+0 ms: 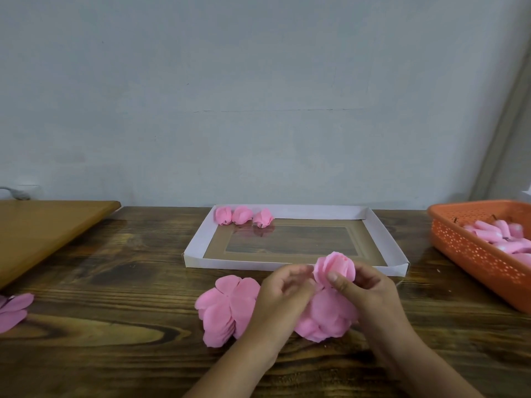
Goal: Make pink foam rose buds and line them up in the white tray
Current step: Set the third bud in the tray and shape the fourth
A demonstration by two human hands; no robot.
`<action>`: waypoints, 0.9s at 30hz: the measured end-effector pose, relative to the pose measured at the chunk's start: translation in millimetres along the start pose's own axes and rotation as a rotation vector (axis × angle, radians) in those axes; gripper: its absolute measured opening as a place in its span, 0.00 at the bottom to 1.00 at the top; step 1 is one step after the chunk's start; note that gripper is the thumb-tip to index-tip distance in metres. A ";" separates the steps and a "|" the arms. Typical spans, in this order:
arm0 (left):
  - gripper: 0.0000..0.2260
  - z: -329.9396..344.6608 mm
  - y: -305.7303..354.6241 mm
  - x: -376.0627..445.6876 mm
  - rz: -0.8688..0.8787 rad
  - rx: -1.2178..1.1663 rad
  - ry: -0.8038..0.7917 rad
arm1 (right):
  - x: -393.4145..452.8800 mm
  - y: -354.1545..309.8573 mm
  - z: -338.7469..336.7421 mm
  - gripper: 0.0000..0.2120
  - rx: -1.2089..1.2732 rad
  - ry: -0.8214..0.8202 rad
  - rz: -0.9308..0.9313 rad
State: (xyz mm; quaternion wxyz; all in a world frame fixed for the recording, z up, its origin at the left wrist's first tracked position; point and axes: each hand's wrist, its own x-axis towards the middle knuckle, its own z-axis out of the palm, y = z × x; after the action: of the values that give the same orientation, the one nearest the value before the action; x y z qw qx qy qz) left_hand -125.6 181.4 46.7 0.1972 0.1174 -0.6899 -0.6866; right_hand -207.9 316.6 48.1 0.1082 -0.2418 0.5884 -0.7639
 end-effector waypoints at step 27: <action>0.09 -1.7 0.9 3.0 -0.217 -0.148 0.137 | -5.5 -3.2 3.3 0.11 -0.041 -0.134 0.021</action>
State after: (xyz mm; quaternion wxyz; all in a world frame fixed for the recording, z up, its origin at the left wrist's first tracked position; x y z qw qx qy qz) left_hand -127.4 178.6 47.9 0.1767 0.2230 -0.6056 -0.7432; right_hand -201.2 317.2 50.5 0.1504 -0.2886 0.5977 -0.7327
